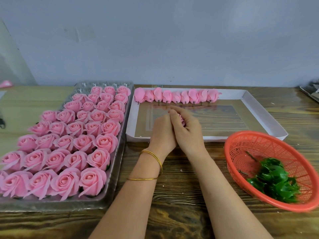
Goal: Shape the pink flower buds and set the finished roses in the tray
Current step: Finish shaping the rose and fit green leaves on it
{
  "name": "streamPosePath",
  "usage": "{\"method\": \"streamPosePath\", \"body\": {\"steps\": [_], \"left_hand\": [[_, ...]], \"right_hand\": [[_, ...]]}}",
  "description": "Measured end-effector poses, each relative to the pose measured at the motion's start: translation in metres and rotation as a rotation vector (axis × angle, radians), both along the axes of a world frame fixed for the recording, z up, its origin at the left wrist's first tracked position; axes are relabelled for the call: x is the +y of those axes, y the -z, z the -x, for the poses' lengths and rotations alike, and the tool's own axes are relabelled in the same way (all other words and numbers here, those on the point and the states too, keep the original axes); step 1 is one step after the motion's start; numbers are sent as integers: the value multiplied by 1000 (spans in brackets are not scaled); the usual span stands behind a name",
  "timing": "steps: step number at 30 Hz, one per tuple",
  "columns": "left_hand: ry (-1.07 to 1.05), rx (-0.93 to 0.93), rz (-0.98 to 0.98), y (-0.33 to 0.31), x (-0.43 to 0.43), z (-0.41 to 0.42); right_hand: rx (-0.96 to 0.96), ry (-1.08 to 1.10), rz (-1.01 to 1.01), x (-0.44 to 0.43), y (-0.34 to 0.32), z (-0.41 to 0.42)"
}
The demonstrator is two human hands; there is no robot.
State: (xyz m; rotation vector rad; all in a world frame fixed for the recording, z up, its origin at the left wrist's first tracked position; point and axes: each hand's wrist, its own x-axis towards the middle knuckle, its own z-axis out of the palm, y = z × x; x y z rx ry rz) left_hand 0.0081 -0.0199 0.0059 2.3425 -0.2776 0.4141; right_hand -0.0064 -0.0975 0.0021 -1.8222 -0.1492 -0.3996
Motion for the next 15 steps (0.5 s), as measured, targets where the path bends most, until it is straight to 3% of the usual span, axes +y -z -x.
{"method": "streamPosePath", "body": {"steps": [9,15], "left_hand": [[-8,72,168,2,1,-2],[43,54,102,-1,2,-2]], "right_hand": [[88,-109,127,-5,-2,1],[89,-212,233,-13,-7,4]]}}
